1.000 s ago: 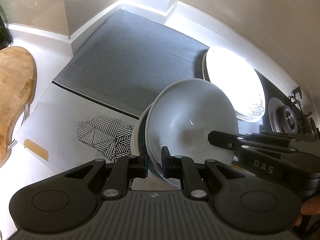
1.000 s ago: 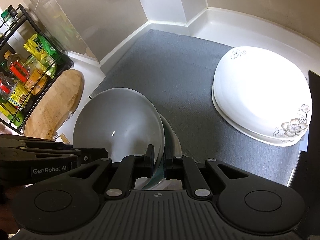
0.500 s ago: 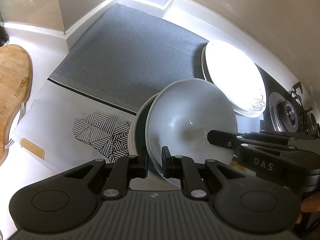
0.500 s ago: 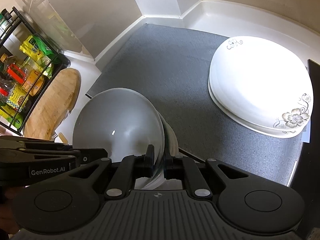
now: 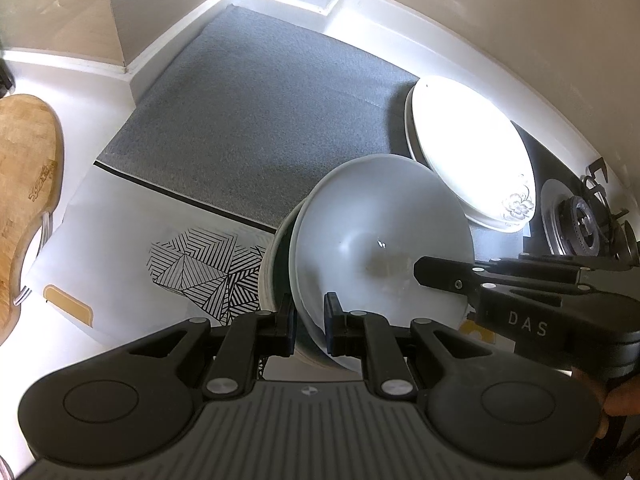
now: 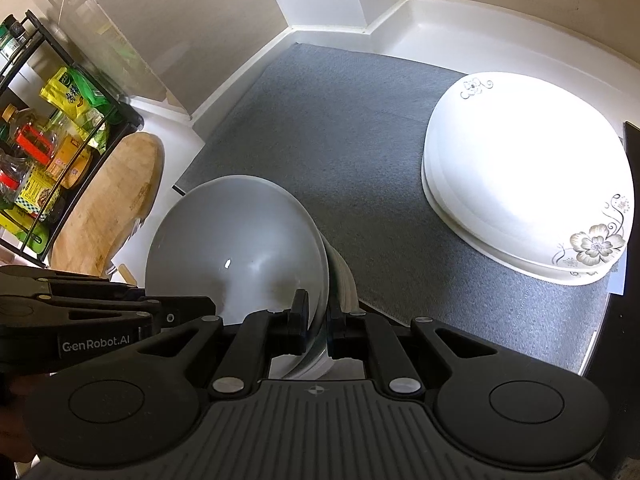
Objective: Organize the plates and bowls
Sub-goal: 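Open both grippers to release the blue-rimmed white bowl, then close both grippers on the rim of the nested bowl stack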
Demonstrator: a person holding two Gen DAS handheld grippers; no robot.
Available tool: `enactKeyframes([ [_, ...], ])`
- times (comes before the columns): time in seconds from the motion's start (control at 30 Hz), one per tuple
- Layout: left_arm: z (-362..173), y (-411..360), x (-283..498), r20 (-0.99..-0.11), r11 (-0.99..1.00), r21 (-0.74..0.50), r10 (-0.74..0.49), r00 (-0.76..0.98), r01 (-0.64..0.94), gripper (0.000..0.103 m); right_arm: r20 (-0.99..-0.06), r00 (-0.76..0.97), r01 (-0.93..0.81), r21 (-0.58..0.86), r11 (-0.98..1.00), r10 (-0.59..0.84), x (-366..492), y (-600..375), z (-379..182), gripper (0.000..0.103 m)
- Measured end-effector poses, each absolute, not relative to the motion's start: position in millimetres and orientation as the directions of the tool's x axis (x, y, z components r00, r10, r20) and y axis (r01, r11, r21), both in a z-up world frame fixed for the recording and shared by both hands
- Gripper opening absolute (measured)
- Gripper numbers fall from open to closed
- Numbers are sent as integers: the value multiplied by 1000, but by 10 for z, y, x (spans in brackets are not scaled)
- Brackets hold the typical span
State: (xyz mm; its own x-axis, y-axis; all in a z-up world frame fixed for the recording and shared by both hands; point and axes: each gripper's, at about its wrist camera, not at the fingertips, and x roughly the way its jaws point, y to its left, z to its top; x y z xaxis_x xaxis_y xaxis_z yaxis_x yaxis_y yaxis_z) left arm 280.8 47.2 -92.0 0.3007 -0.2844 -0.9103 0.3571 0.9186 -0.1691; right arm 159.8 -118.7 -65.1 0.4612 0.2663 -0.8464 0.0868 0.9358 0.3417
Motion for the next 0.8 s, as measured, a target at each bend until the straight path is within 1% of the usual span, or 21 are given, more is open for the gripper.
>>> enactKeyframes([
  [0.17,-917,468,2831,-913,918,-171,-283,292,357,16,-848,457,84,340,937,268,1613,-1184,-656,9],
  [0.23,-905,467,2836,-913,917,-176,-288,289,359,20,-850,453,86,343,935,269,1622,-1185,-657,10],
  [0.3,-861,473,2835,-907,910,-191,-307,289,367,32,-851,448,87,347,934,274,1631,-1185,-656,12],
  [0.33,-831,475,2829,-903,907,-191,-312,295,375,36,-852,446,89,348,933,275,1636,-1183,-655,12],
  [0.37,-797,480,2820,-899,904,-192,-318,301,382,42,-853,443,89,346,934,274,1639,-1178,-654,13],
  [0.4,-764,490,2814,-893,904,-186,-319,316,386,55,-854,441,88,346,934,275,1643,-1173,-651,14],
  [0.43,-717,498,2800,-885,908,-168,-310,346,383,62,-856,438,86,343,935,274,1646,-1166,-649,15],
  [0.47,-670,516,2792,-875,912,-155,-304,376,379,74,-856,439,82,342,936,274,1653,-1169,-642,16],
  [0.5,-618,543,2789,-863,914,-152,-308,399,377,83,-854,445,79,339,937,271,1653,-1169,-627,18],
  [0.57,-540,595,2803,-845,914,-162,-323,426,373,88,-848,462,67,325,943,260,1653,-1164,-587,27],
  [0.6,-522,621,2818,-841,917,-161,-322,436,365,88,-843,475,65,318,946,250,1651,-1170,-558,36],
  [0.63,-526,649,2837,-840,921,-160,-316,441,355,89,-839,487,65,312,948,243,1647,-1183,-535,41],
  [0.7,-575,695,2880,-847,932,-160,-298,441,324,96,-832,504,65,304,950,232,1639,-1231,-510,46],
  [0.8,-679,733,2913,-860,938,-169,-290,419,302,97,-837,498,84,307,948,227,1641,-1307,-546,50],
])
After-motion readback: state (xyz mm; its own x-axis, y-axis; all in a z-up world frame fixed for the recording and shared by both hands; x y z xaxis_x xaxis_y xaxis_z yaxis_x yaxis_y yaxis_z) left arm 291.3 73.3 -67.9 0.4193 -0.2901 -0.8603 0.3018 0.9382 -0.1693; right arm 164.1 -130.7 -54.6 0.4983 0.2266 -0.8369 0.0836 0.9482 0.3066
